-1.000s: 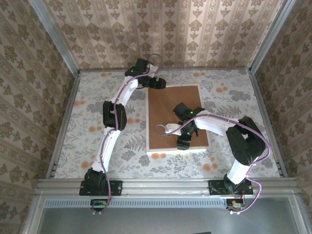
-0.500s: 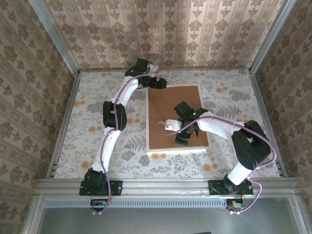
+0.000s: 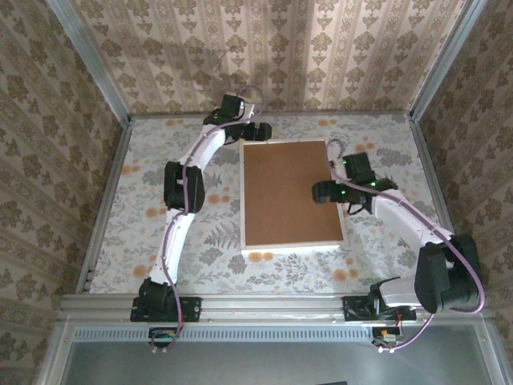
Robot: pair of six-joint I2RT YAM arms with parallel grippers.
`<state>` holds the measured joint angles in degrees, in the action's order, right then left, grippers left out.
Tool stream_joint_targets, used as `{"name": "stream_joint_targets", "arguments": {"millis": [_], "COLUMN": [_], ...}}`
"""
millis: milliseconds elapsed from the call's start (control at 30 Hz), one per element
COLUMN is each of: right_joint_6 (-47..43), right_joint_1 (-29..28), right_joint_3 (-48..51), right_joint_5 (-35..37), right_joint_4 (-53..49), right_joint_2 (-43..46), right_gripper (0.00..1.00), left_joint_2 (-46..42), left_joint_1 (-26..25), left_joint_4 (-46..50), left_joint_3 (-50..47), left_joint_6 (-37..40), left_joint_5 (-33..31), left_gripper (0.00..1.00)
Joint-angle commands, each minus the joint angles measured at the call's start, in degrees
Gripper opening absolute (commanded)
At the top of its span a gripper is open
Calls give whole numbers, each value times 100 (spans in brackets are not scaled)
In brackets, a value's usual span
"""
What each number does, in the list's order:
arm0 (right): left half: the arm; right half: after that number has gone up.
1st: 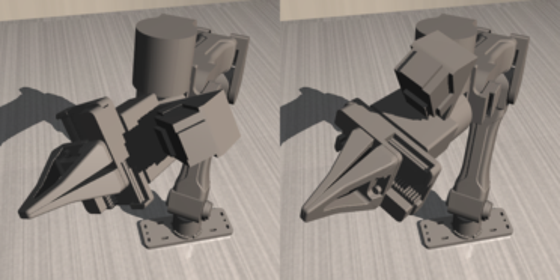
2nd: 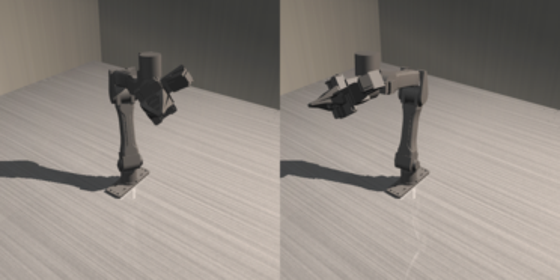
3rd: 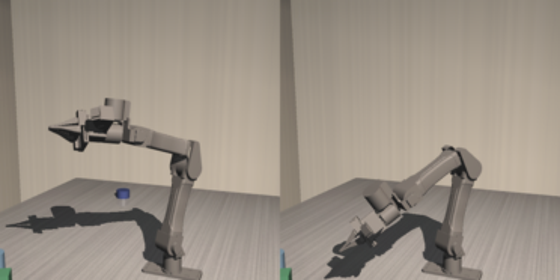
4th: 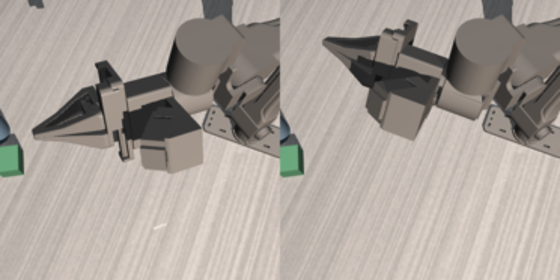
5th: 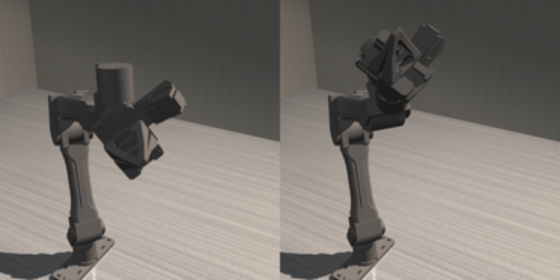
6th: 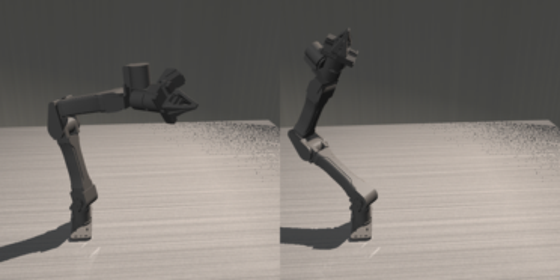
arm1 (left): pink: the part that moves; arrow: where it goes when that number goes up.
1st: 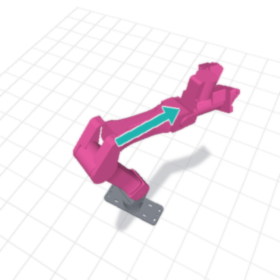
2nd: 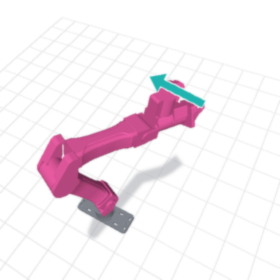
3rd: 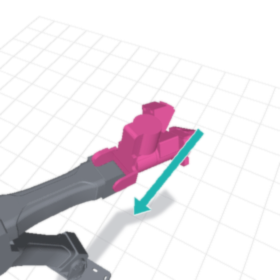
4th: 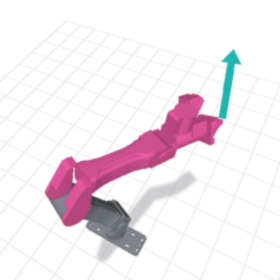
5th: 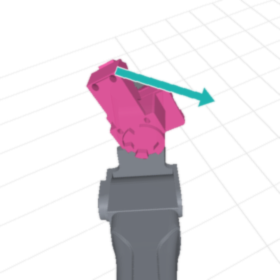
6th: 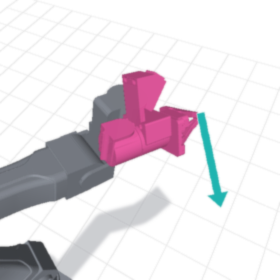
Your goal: Put the photo into the frame
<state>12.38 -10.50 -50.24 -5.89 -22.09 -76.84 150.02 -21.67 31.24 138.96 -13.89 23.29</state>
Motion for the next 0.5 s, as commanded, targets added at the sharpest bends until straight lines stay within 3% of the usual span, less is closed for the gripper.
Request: {"name": "stream_joint_targets", "arguments": {"millis": [0, 100, 200, 300, 467], "right_joint_6": [1381, 1684, 1727, 1740, 1806], "right_joint_1": [404, 618, 612, 577, 568], "right_joint_3": [196, 101, 67, 133, 412], "right_joint_5": [357, -138, -595, -847, -1256], "right_joint_4": [-112, -76, 57, 148, 331], "right_joint_2": [-3, -540, -986, -1181, -1193], "right_gripper": [95, 95, 95, 95, 93], "left_joint_2": [-1254, -2316, -3062, -3493, -3959], "left_joint_1": [81, 142, 181, 155, 136], "left_joint_4": [-773, -1379, -2008, -2484, -2688], "left_joint_3": [-1229, -2853, -4241, -5187, -6165], "left_joint_6": [-464, -928, -1584, -1963, -2147], "left_joint_5": [-542, -839, -637, -310, -303], "left_gripper": [99, 98, 96, 95, 94]}}
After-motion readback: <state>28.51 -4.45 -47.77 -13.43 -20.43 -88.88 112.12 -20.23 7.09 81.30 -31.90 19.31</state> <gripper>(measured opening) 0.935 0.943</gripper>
